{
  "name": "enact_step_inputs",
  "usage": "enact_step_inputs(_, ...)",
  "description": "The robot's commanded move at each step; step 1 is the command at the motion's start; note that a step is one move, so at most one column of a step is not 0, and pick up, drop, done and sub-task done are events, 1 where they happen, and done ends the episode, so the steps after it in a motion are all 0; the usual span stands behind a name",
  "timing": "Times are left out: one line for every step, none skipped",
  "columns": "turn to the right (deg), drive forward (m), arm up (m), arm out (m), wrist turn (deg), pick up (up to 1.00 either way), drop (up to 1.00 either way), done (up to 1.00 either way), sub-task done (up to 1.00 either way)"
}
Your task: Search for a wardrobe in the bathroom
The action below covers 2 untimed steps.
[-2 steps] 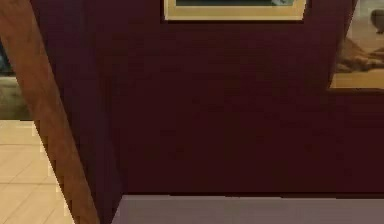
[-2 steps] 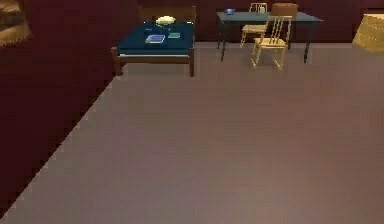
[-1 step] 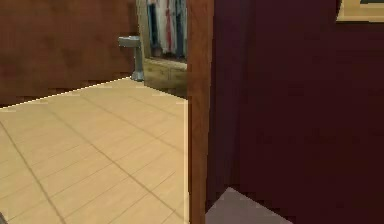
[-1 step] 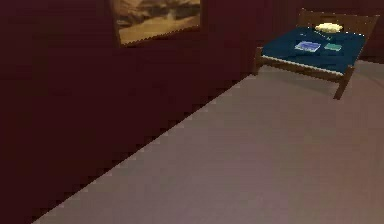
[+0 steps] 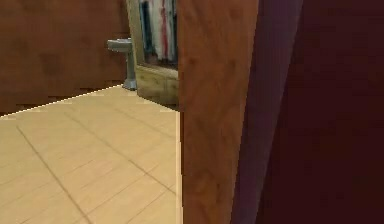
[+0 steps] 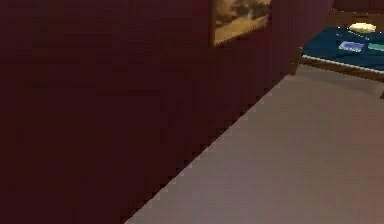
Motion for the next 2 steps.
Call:
enact_step_inputs(-45.0, 0.0, 0.0, 0.0, 0.0, 0.0, 0.0, 0.0, 0.0)
enact_step_inputs(-3.0, 0.0, 0.0, 0.0, 0.0, 0.0, 0.0, 0.0, 0.0)
